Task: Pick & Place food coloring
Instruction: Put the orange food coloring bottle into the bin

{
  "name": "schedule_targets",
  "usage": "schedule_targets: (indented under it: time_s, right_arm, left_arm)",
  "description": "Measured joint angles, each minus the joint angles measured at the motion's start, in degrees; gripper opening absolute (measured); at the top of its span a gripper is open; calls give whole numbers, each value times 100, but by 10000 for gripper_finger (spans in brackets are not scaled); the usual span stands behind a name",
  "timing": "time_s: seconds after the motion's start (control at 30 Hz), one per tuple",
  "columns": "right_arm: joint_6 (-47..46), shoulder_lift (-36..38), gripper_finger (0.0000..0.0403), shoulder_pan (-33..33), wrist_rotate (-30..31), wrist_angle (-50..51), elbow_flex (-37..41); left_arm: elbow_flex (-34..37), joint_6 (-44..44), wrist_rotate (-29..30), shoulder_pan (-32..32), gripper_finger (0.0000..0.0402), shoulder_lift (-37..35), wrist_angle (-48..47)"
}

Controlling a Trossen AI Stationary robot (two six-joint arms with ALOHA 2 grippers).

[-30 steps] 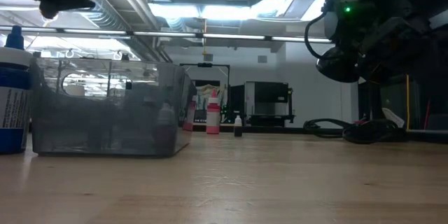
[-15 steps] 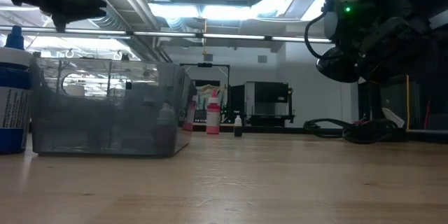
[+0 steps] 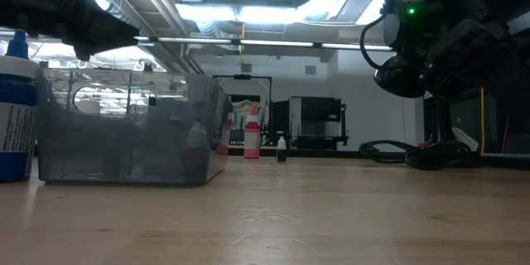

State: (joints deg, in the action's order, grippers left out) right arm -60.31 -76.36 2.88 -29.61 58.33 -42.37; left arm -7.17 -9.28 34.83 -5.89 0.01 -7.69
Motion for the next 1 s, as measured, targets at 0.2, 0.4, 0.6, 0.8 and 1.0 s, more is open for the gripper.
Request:
schedule_targets:
  time_s: [0.2,0.4,0.6,0.8,1.0]
  right_arm:
    - [0,0,225,0,-2,0,0]
    - [-5,0,225,2,-61,0,0]
    - [-65,0,225,0,-90,-1,0]
    - [-72,0,225,2,-26,0,0]
    - [-79,0,225,0,8,57,1]
  left_arm:
    - [327,201,-421,1,155,0,450]
    - [423,426,-1128,2,155,0,461]
    - [420,752,-1616,0,155,0,344]
    - [417,714,-1340,0,155,7,344]
    - [417,710,-1351,0,155,7,342]
